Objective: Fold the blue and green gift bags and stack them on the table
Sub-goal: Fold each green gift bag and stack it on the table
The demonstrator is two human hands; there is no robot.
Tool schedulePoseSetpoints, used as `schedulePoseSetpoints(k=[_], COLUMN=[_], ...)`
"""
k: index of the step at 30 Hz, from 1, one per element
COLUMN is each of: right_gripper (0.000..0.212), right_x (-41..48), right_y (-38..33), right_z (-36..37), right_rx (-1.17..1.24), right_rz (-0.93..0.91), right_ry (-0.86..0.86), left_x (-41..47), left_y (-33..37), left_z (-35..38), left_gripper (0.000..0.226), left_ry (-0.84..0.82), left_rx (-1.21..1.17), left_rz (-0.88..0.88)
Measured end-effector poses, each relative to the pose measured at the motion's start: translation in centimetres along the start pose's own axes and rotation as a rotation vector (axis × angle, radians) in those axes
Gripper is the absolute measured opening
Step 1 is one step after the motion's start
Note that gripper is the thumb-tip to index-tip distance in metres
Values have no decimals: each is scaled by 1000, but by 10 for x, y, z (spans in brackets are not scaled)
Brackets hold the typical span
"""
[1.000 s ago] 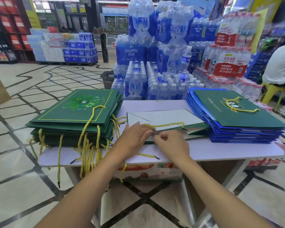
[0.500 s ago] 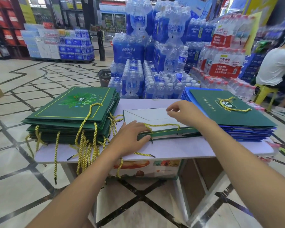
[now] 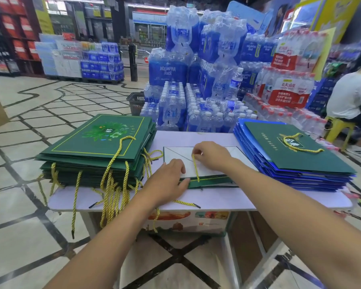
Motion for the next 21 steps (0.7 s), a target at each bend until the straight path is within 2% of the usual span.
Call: schedulePoseSetpoints(k=[2,5,8,10,12,13,15,18,21], right_gripper=[13,10,13,23,29,30,26,48,55], right_x=[7,10,6,-4,-9,-7,4,18,19], right_y=[16,27,41,56,67,70,73,61,51], right_z=[-8,-9,-10,-10,-9,-9,-12,-12,0], right_rx=[22,61,381,574,708,753,710,372,53], right_rz=[98,99,181,321,386,397,368,204,125], right_ry=[44,-45,-246,-416,-486,-451,-244,54,193], left_x=[1,5,9,9,8,8,9,11,12], left_y=[-2,-6,-6,-5,-2,-1,0,1,-1], left_z=[1,3,11,15,18,18,18,19,22], left_gripper=[26,40,64,70,76,78,81,81,80], left_ry=[-9,-10,-80,-156,-222,-243,-265,-282,-279], left_rx=[-2,2,157,215,244,261,276,262,272], left_rz=[8,43,136,151,153,156,162,169,173])
Point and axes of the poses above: each hand's wrist, its own x-axis towards the middle knuckle, its own z-axis out of the palm, y = z × x, the point moved 6 cm from there along x, towards the middle knuckle, and after that the axes turned 1 degree about -x, right-handed, at the moved point
